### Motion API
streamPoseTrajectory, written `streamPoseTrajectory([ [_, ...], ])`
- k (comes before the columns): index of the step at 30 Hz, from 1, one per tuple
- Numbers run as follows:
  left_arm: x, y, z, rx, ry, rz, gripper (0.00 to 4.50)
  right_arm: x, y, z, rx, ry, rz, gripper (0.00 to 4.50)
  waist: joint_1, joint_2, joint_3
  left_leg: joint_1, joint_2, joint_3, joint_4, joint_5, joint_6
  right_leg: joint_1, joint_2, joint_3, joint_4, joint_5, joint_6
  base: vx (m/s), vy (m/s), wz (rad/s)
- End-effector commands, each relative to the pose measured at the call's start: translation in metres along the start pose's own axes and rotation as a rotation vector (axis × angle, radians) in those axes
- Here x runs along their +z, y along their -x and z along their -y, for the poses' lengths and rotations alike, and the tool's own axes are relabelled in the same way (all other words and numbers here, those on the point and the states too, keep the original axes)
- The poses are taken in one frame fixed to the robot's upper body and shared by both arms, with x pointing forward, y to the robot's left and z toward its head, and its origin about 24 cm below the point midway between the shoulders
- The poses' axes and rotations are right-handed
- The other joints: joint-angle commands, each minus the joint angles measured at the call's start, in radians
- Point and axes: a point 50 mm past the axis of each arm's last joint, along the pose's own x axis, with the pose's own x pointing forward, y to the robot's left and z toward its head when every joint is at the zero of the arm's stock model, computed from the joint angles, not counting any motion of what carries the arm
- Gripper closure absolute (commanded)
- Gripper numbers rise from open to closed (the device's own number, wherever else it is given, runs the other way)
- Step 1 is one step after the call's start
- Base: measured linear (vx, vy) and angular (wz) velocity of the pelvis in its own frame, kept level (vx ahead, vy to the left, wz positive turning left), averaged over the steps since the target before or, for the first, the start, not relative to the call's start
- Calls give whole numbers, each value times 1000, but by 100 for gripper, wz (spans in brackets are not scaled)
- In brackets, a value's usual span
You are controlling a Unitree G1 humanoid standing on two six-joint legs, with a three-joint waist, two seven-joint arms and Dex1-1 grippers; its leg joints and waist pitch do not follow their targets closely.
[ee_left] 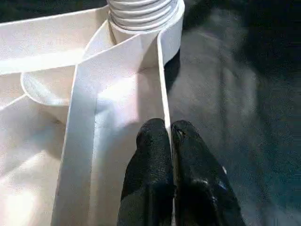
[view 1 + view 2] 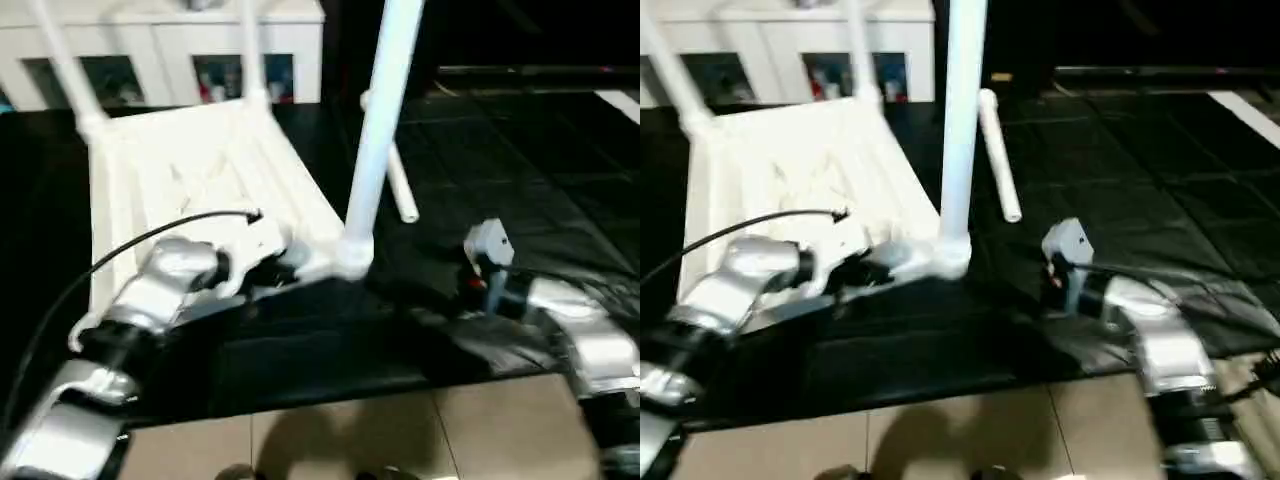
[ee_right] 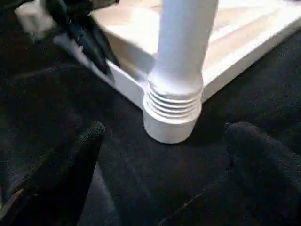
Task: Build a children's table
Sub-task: Rotate leg to tighten
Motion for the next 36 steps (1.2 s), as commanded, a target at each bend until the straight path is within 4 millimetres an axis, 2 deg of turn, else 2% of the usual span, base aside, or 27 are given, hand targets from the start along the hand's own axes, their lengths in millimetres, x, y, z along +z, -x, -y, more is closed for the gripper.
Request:
streamPoseTrajectory([
  [1,15,-4,5,-97,-94,44,450,4,-1,-1,45,24,-17,8,0,8,-82,9,37,-5,-58,-119,96,70,-76,52,-69,-89,-234,0,0,0],
  [3,15,-1,11,-186,-139,30,450,6,-6,0,101,34,-43,8,7,5,-83,8,39,-5,-59,-116,93,69,-77,51,-67,-97,-233,0,0,0],
  [8,16,-2,18,-268,-204,14,450,3,-16,-6,222,30,-85,8,21,9,-81,14,42,-4,-59,-135,80,64,-79,53,-69,-126,-231,0,0,0],
  [9,16,-3,20,-284,-211,8,450,2,-19,-8,239,31,-88,8,21,7,-81,10,42,-5,-61,-136,77,66,-80,52,-67,-127,-229,0,0,0],
  [17,15,-6,28,-336,-251,3,450,2,-32,-13,345,12,-98,8,19,5,-80,6,40,-6,-61,-126,72,68,-80,52,-67,-133,-217,0,0,0],
  [21,16,-7,31,-350,-262,6,450,2,-35,-12,360,4,-95,8,16,2,-81,8,40,-6,-61,-124,71,67,-79,51,-68,-141,-217,0,0,0],
  [26,17,-9,33,-360,-268,8,450,2,-39,-13,388,-3,-93,62,17,5,-81,7,41,-6,-61,-121,74,67,-79,52,-65,-123,-221,0,0,0],
  [27,16,-9,33,-361,-269,8,450,2,-40,-14,394,-3,-92,62,17,4,-80,7,41,-6,-61,-123,74,67,-79,51,-66,-125,-221,0,0,0],
  [28,16,-9,33,-362,-270,7,450,2,-41,-14,397,-3,-92,86,17,4,-80,7,40,-6,-61,-126,73,67,-79,52,-67,-133,-219,0,0,0],
  [31,16,-10,33,-360,-271,5,450,1,-42,-15,405,-7,-93,96,17,5,-81,9,40,-6,-61,-129,69,67,-79,51,-67,-146,-216,0,0,0],
  [33,16,-10,33,-359,-270,3,450,0,-42,-15,408,-9,-94,129,16,5,-80,8,40,-6,-61,-130,68,67,-79,51,-68,-150,-215,0,0,0],
  [36,16,-10,33,-359,-269,1,450,-1,-43,-16,411,-12,-94,140,16,4,-81,8,40,-6,-61,-127,67,68,-79,51,-67,-145,-214,0,0,0],
])
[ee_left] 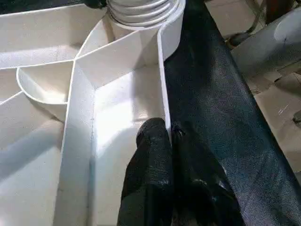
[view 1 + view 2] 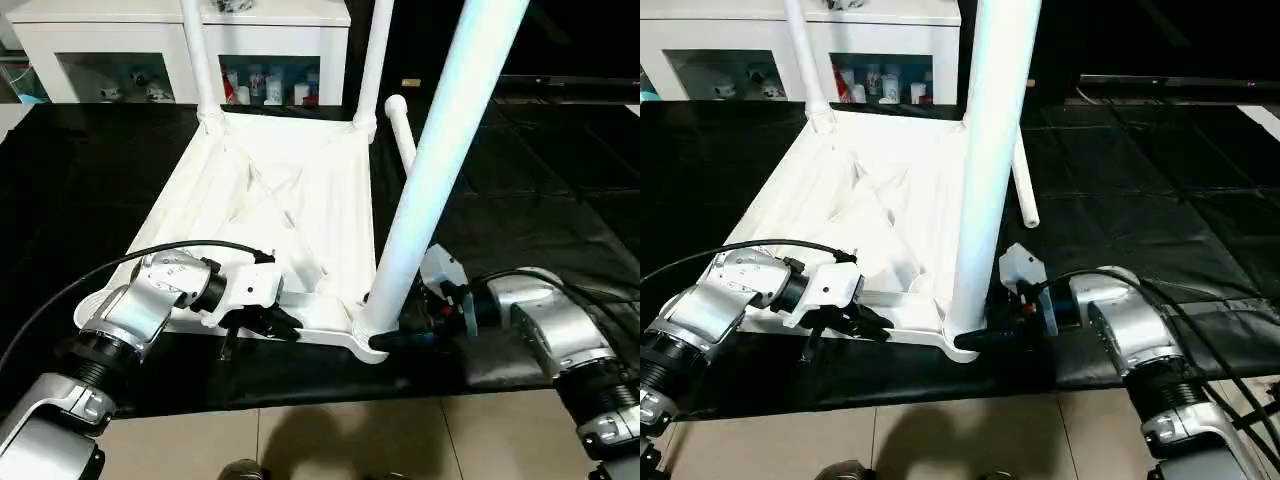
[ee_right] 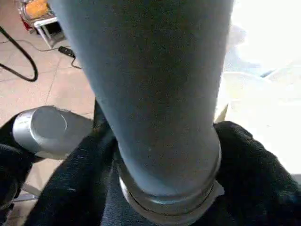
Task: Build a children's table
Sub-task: Rotate leg to tighten
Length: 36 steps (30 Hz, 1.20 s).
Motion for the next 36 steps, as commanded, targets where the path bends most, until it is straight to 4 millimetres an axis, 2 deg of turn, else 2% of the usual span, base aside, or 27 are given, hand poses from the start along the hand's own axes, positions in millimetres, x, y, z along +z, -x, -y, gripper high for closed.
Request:
streamPoseTrajectory([
  [1,9,-6,3,-62,-72,-6,450,4,0,2,6,19,-9,151,-6,5,-81,8,41,-6,-65,-128,68,64,-77,51,-70,-147,-215,0,0,0],
  [5,9,-7,3,-62,-72,-6,450,3,-1,1,9,15,-5,167,-6,5,-81,7,40,-6,-64,-126,68,65,-78,51,-70,-144,-215,0,0,0],
  [15,8,-8,1,-29,-43,6,450,-1,-6,-1,-8,-17,30,170,-5,7,-81,8,40,-6,-65,-134,65,63,-77,51,-71,-153,-215,0,0,0],
  [18,10,-10,-10,73,17,19,450,-3,-12,7,-152,-61,59,170,-11,6,-75,9,39,-8,-70,-166,46,62,-77,49,-78,-224,-202,0,0,0],
  [19,12,-11,-23,184,67,17,450,-5,-16,15,-276,-91,58,170,-14,9,-74,10,38,-9,-71,-180,37,61,-78,49,-81,-256,-194,0,0,0],
  [20,12,-11,-27,224,88,16,450,-6,-18,17,-313,-95,59,171,-18,8,-68,21,34,-6,-70,-215,17,54,-79,50,-96,-346,-172,0,0,0],
  [21,16,-12,-35,302,114,33,450,-7,-22,20,-371,-114,65,171,-23,8,-68,21,31,-11,-73,-228,1,60,-82,50,-97,-391,-157,0,0,0],
  [22,20,-13,-43,382,156,55,450,-7,-27,25,-444,-143,75,171,-25,10,-68,18,30,-14,-75,-231,-2,63,-82,47,-99,-405,-148,0,0,0],
  [23,28,-15,-52,480,201,86,450,-5,-36,30,-522,-194,111,171,-32,11,-70,22,32,-14,-76,-237,-11,59,-82,48,-101,-411,-142,0,0,0],
  [24,32,-17,-55,517,215,99,450,-4,-40,32,-546,-211,131,171,-38,9,-69,21,31,-14,-75,-240,-13,59,-81,47,-100,-412,-144,0,0,0],
  [25,34,-18,-57,538,221,106,450,-3,-43,32,-557,-220,142,171,-43,6,-75,8,26,-18,-76,-211,-4,72,-81,44,-99,-383,-137,0,0,0],
  [26,36,-19,-59,563,240,110,450,-3,-47,35,-588,-235,146,172,-45,6,-75,9,27,-16,-74,-205,2,68,-80,46,-99,-366,-139,0,0,0],
  [27,41,-23,-62,619,287,123,450,-3,-55,39,-653,-264,147,173,-51,7,-75,13,29,-12,-70,-196,7,62,-80,50,-94,-325,-159,0,0,0],
  [28,41,-23,-62,619,287,123,450,-3,-55,39,-653,-264,147,173,-55,8,-75,9,27,-13,-70,-190,11,63,-79,49,-93,-312,-170,0,0,0],
  [29,48,-28,-66,675,332,135,450,-3,-65,45,-743,-304,141,173,-57,1,-78,7,25,-12,-69,-171,17,68,-77,47,-92,-291,-174,0,0,0],
  [30,52,-31,-68,697,344,141,450,-3,-69,47,-790,-329,138,173,-58,5,-78,7,25,-9,-66,-150,25,65,-79,50,-89,-262,-187,0,0,0],
  [31,56,-33,-69,711,349,142,450,-3,-72,50,-829,-341,131,173,-61,5,-79,3,24,-10,-66,-137,25,68,-78,49,-87,-250,-191,0,0,0],
  [32,56,-33,-69,711,349,142,450,-3,-72,50,-829,-341,131,173,-60,2,-80,5,22,-8,-65,-122,35,68,-75,49,-88,-232,-190,0,0,0],
  [33,59,-34,-70,727,353,137,450,-2,-75,52,-865,-356,130,173,-59,8,-81,2,23,-9,-64,-103,45,70,-76,49,-83,-193,-199,0,0,0],
  [34,61,-35,-70,735,355,133,450,0,-78,54,-895,-369,133,173,-63,8,-84,1,25,-9,-64,-85,54,71,-75,50,-78,-137,-211,0,0,0],
  [35,62,-36,-70,736,352,132,450,3,-79,55,-911,-369,139,173,-63,8,-85,1,26,-10,-64,-76,59,71,-74,49,-75,-114,-217,0,0,0],
  [36,62,-36,-70,731,345,131,450,5,-79,56,-910,-372,152,173,-63,13,-87,1,25,-10,-63,-69,63,72,-73,48,-72,-91,-224,0,0,0],
])
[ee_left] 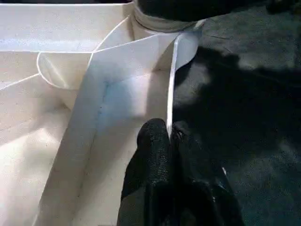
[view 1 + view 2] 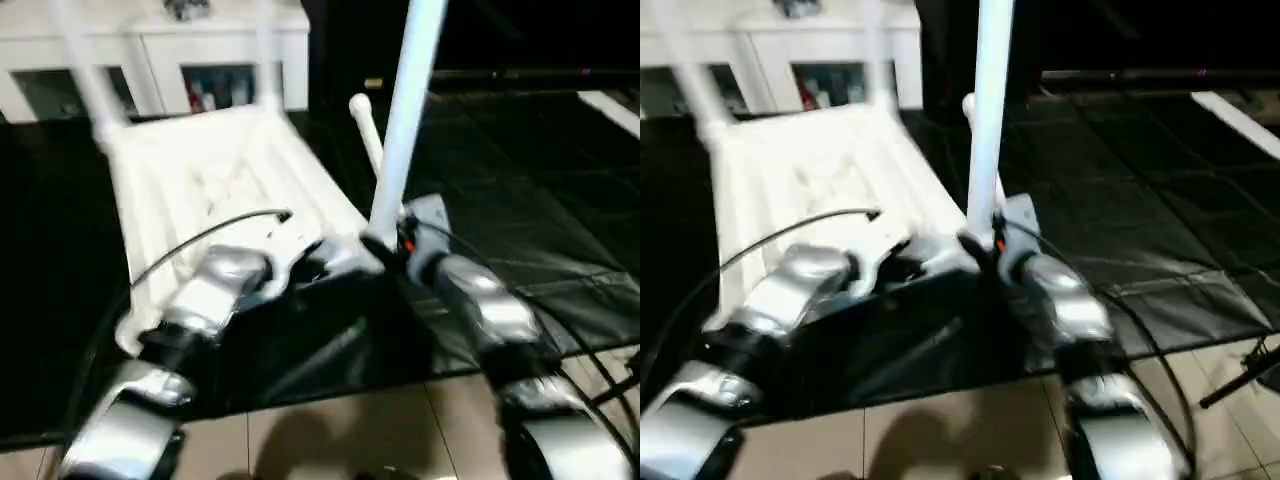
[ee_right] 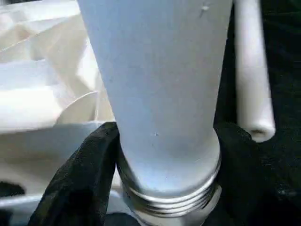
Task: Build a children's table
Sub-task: Rotate leg to tighten
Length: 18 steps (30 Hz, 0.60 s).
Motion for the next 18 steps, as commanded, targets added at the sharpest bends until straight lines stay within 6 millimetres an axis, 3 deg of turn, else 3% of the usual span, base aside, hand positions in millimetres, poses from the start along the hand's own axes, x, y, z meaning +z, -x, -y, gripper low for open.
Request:
streamPoseTrajectory([
  [1,44,6,-6,69,-74,147,450,-24,-6,-28,95,-19,-96,173,8,10,-88,-5,25,-10,-53,-59,81,72,-73,48,-66,-51,-237,0,0,0],
  [3,42,7,-6,65,-83,144,450,-19,-7,-29,110,-43,-65,173,9,11,-89,-7,27,-9,-51,-42,105,72,-73,48,-58,22,-259,0,0,0],
  [5,41,9,-6,57,-79,140,450,-17,-6,-25,101,-34,-45,117,8,10,-88,-7,27,-9,-51,-50,115,72,-74,48,-57,37,-269,0,0,0],
  [8,37,12,-8,50,-95,133,450,-15,-3,-18,99,-13,-22,93,7,9,-84,-5,27,-7,-53,-99,104,71,-76,48,-67,-46,-260,0,0,0],
  [11,33,15,-10,43,-108,121,450,-13,2,-12,109,3,1,68,5,10,-83,-5,27,-8,-54,-109,91,72,-75,48,-69,-70,-250,0,0,0],
  [17,13,29,-22,3,-152,87,450,-1,32,13,226,61,101,17,7,8,-86,-8,28,-10,-53,-96,118,76,-73,49,-65,-17,-242,0,0,0],
  [18,5,35,-26,-21,-169,75,450,3,45,19,290,85,119,12,5,9,-86,-6,29,-9,-53,-98,116,73,-73,48,-65,-24,-245,0,0,0],
])
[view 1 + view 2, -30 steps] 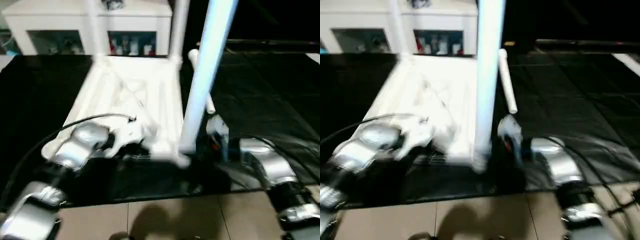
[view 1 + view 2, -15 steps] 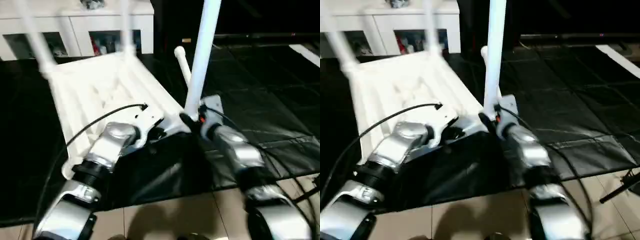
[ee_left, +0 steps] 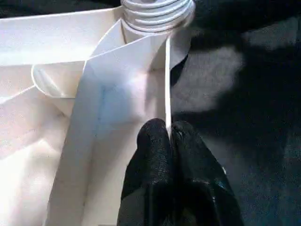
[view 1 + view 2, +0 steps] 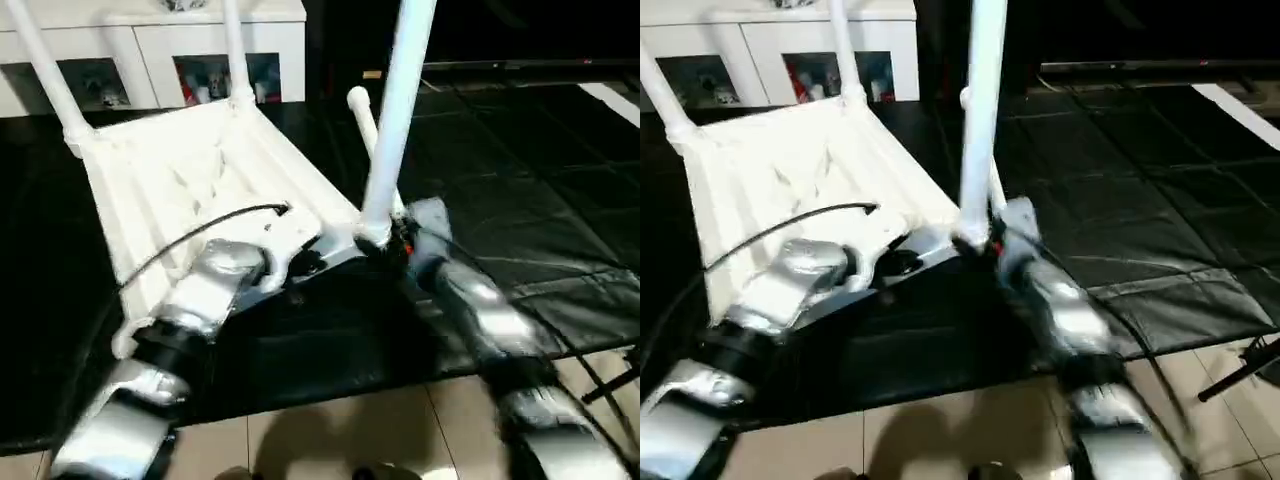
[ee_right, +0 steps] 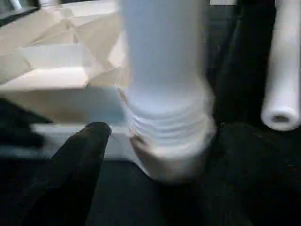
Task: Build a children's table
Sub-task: Rotate leg to tighten
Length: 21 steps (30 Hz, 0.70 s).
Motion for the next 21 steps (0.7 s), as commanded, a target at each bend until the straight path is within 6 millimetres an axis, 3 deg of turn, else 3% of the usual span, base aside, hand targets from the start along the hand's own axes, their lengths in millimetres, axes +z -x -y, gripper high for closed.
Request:
streamPoseTrajectory([
  [1,12,13,-9,4,-77,76,450,16,9,0,94,37,55,6,12,6,-85,2,27,-8,-53,-114,115,85,-72,49,-68,-44,-237,0,0,0],
  [7,-9,34,-13,-123,-170,47,450,22,50,7,313,143,-30,6,19,7,-81,3,28,-9,-56,-147,102,82,-72,50,-79,-139,-211,0,0,0],
  [11,-15,41,-12,-197,-225,25,450,24,58,8,392,191,-76,6,25,10,-81,7,30,-8,-57,-153,93,76,-72,49,-77,-144,-214,0,0,0],
  [17,-21,52,0,-404,-278,18,450,23,57,2,522,234,-152,6,42,8,-82,8,37,-6,-57,-133,91,72,-73,49,-70,-125,-228,0,0,0],
  [21,-22,55,10,-519,-327,6,450,19,47,-5,600,244,-185,6,59,6,-78,14,41,-4,-60,-160,72,65,-76,51,-73,-178,-224,0,0,0],
])
